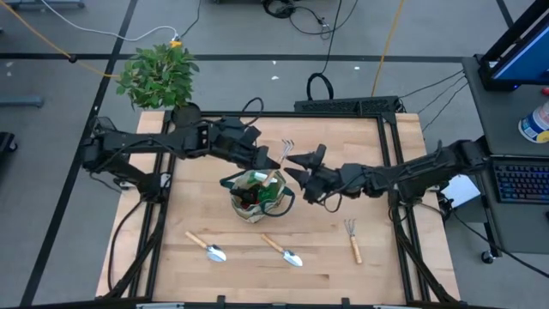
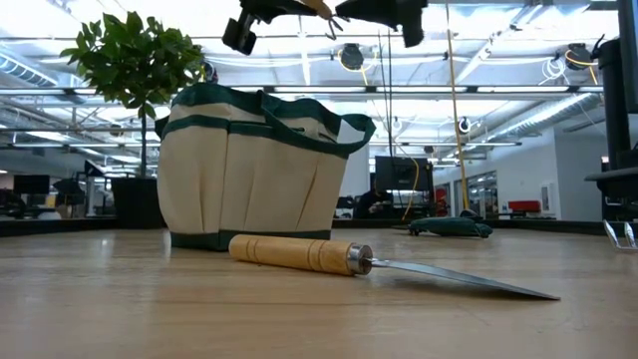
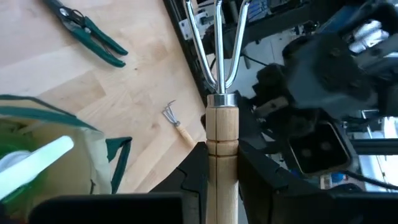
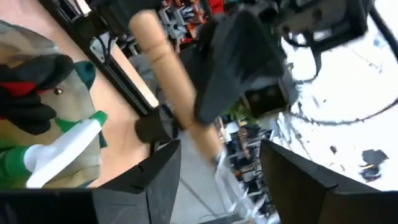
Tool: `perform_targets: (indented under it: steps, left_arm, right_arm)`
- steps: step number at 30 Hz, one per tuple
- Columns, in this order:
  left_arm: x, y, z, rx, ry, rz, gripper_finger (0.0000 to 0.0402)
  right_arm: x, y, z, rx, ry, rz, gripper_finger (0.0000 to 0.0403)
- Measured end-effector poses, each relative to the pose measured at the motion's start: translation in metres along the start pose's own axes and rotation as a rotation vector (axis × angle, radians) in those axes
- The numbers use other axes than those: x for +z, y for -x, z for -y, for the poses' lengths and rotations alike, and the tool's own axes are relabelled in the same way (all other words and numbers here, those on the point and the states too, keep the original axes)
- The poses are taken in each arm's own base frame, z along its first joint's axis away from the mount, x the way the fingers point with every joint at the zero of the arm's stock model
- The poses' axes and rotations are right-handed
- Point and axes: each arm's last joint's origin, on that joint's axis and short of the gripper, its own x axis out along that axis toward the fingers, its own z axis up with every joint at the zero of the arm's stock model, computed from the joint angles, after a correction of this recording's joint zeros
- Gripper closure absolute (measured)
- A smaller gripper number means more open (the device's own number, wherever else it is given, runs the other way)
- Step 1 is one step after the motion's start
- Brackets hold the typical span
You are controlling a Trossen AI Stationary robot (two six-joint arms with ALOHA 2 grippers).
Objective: Pick & Place Garden tools in Gardening bag
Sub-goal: Put the top brown hand rake into the gardening bag
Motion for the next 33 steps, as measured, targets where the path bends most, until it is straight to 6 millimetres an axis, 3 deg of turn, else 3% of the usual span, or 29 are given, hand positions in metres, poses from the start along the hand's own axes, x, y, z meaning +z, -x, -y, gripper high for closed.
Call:
perform_targets:
  steps: [17,33]
  left_arm:
    - [0.002,-0.026,-0.009,-0.023,0.026,-0.065,0.0341]
    - [0.003,-0.027,-0.008,-0.022,0.027,-0.043,0.0341]
  right_arm:
    - [-0.006,-0.007,-0.01,0.042,0.051,-0.043,0.0193]
    - [-0.012,-0.009,-0.011,0.067,0.007,-0.06,0.028]
